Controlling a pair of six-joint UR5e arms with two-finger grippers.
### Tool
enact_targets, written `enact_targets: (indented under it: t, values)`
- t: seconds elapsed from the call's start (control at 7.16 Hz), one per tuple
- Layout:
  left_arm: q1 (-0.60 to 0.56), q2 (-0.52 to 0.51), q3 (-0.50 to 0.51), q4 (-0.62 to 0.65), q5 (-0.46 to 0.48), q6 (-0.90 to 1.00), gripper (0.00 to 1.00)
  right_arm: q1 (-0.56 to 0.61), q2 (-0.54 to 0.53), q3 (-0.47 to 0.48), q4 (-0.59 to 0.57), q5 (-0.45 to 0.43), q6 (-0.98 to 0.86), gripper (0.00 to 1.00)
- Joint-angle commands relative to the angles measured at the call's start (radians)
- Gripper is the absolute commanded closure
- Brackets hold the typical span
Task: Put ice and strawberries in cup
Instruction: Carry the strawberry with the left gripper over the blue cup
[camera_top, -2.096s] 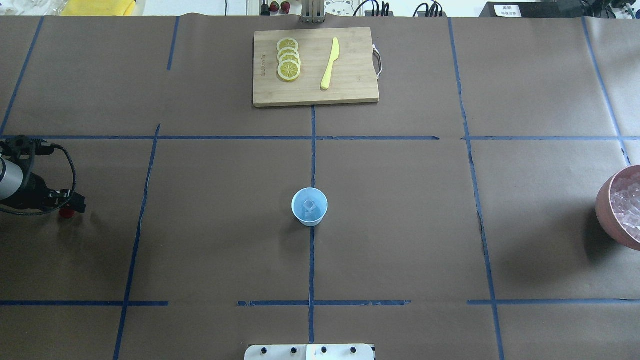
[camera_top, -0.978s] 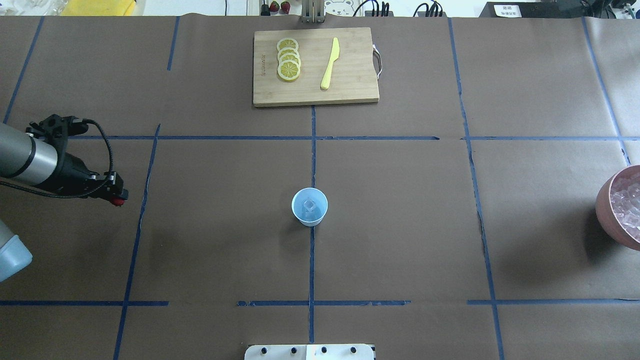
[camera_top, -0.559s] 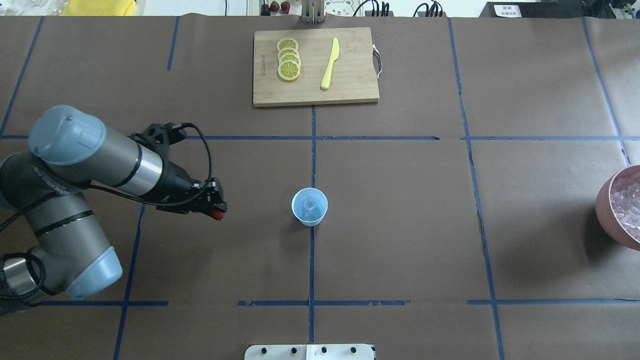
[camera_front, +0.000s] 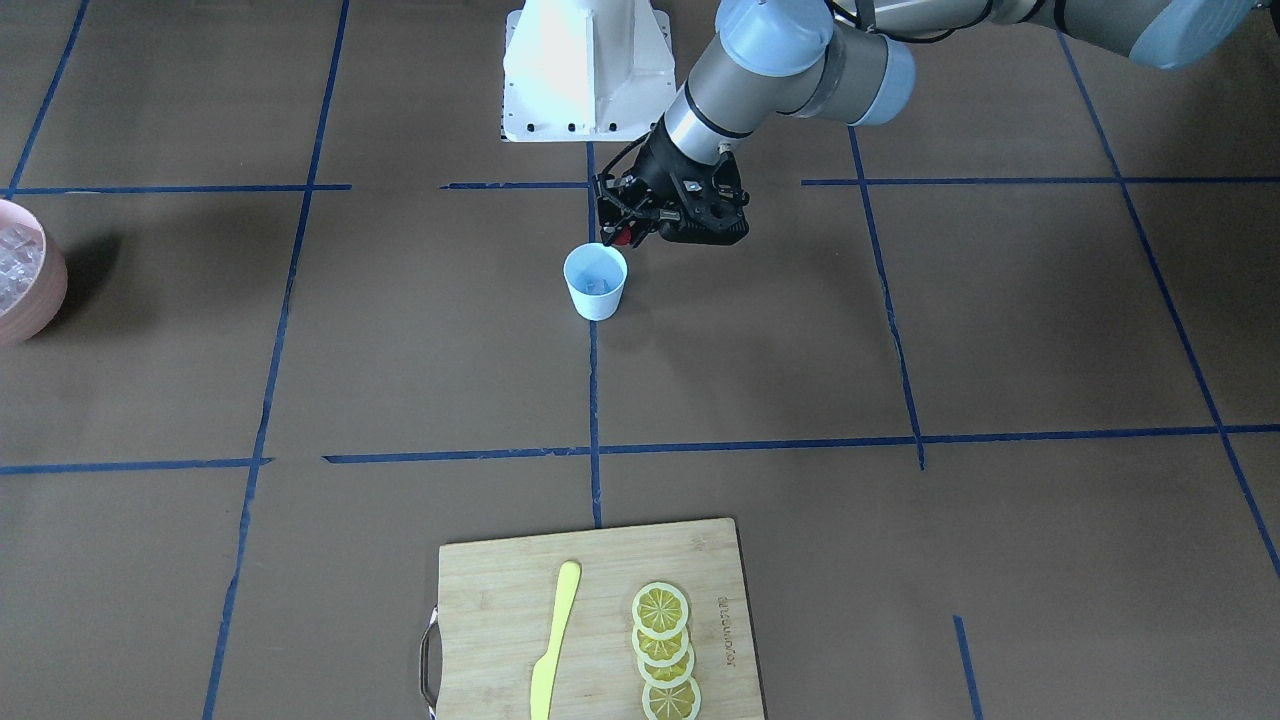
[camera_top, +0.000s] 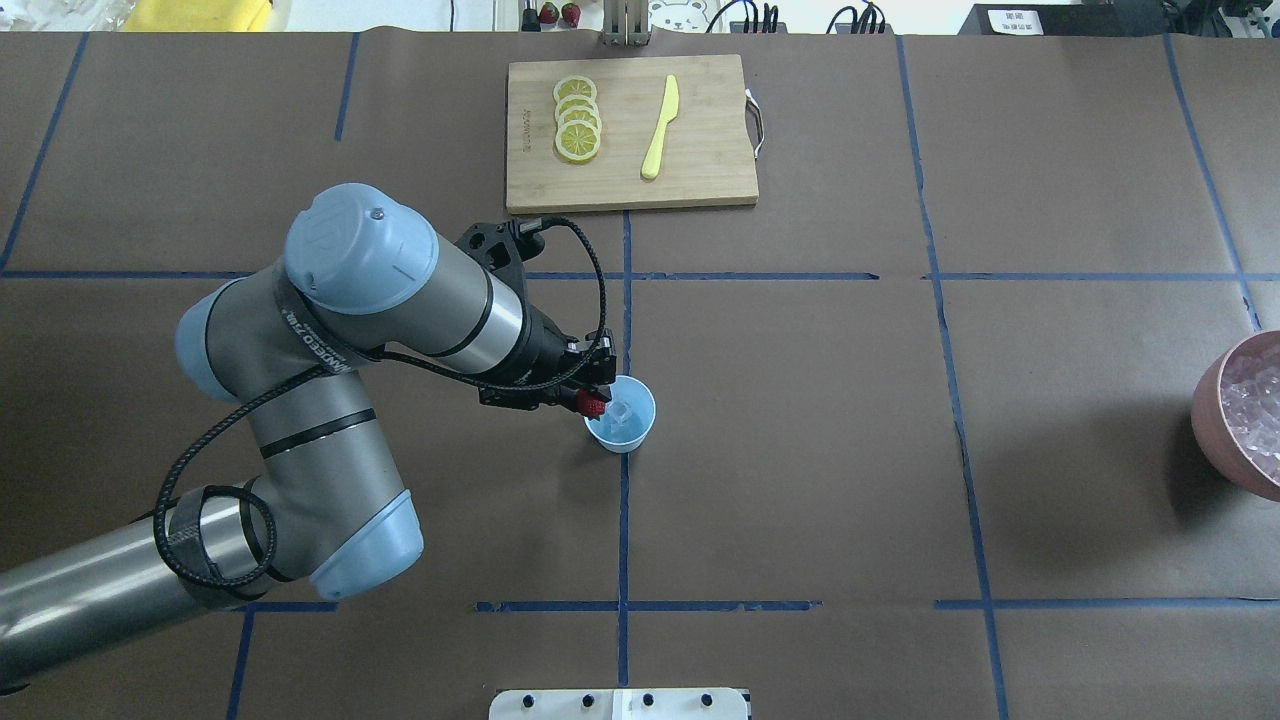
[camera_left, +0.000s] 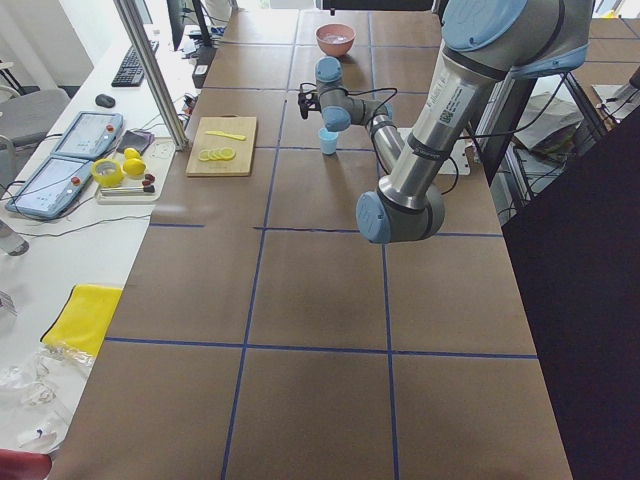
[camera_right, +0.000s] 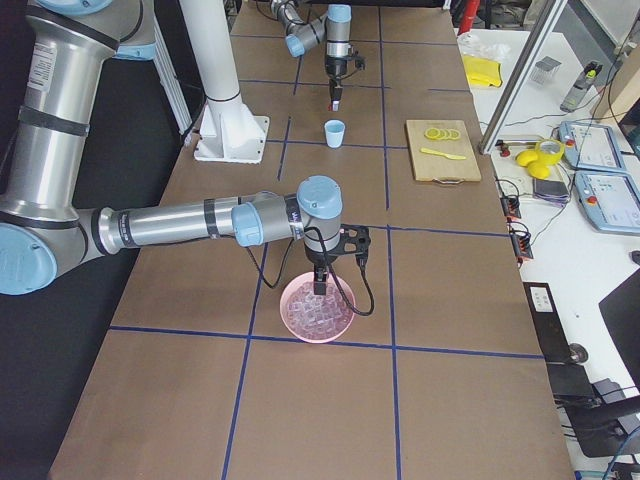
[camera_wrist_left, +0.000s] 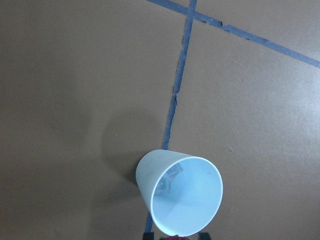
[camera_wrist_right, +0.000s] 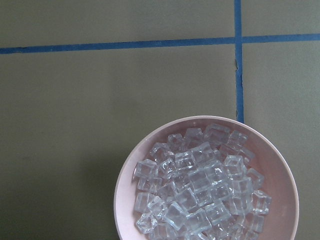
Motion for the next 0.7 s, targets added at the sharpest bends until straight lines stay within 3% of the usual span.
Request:
enact_targets:
  t: [0.0,0.14,0.42,0.56]
  values:
    - [0.004,-0.046,0.049,0.000,0.029,0.000,0.98,0.000,-0.001,0.000,0.000,0.000,0.001,0.00]
    - [0.005,-0.046,0.054,0.000,0.034,0.001,0.94,0.000,-0.001,0.000,0.000,0.000,-0.001,0.00]
    - [0.013,-0.044,0.055,-0.002,0.052,0.003,0.57,0.000,-0.007,0.000,0.001,0.000,0.001,0.00]
    - [0.013,-0.044,0.054,-0.002,0.054,0.003,0.51,0.000,-0.007,-0.002,0.001,0.000,0.001,0.00]
